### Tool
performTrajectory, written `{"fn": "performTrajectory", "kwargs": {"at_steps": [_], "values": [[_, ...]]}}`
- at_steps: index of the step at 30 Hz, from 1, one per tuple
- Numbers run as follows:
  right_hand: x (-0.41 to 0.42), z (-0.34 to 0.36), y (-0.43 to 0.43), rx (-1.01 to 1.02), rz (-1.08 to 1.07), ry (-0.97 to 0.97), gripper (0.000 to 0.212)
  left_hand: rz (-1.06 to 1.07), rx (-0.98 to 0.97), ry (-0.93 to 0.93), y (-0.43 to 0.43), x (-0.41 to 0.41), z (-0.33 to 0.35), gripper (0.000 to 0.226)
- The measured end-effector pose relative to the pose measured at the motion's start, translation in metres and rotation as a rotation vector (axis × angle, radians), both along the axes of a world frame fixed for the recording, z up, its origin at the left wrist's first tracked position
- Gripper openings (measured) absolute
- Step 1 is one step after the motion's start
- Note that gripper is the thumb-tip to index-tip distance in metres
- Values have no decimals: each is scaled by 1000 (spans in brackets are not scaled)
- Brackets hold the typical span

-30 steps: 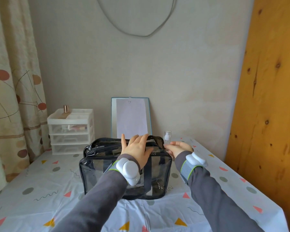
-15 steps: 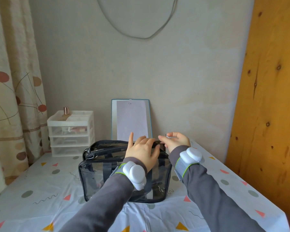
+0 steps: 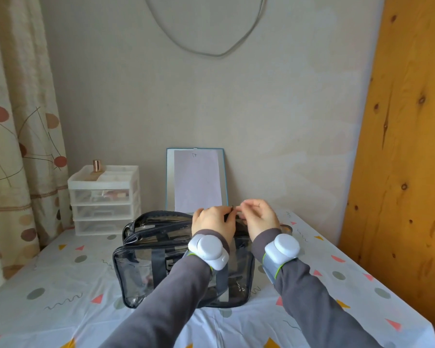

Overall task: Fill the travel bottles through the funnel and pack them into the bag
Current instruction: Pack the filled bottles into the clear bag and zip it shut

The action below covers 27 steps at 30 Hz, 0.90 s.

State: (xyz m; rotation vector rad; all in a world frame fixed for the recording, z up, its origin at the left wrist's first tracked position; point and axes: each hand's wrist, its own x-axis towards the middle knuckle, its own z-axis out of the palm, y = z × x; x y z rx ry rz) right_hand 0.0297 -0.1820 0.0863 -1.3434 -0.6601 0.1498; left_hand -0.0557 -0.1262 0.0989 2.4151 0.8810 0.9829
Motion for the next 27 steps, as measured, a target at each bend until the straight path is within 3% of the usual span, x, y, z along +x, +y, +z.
{"fn": "performTrajectory", "kwargs": {"at_steps": [2, 4, 9, 13, 18, 23, 27], "values": [[0, -7, -1, -141, 23, -117, 21, -33, -114, -17, 2, 1, 2, 27], [0, -12, -4, -276, -1, -274, 13, -62, -213, -52, 3, 3, 7, 25], [-2, -16, -6, -293, -43, -565, 13, -47, -180, -70, 7, 4, 12, 25], [4, -19, -3, -318, -143, -576, 15, 29, -36, -49, 11, 0, 17, 26], [4, -26, -1, -290, -205, -610, 14, 49, -117, -56, 24, -9, 16, 25], [4, -26, -2, -283, -233, -617, 14, 86, -12, -53, 35, -19, 9, 33], [-11, -20, 4, -338, -310, -778, 17, 76, -1, -72, 35, -22, 10, 29]]}}
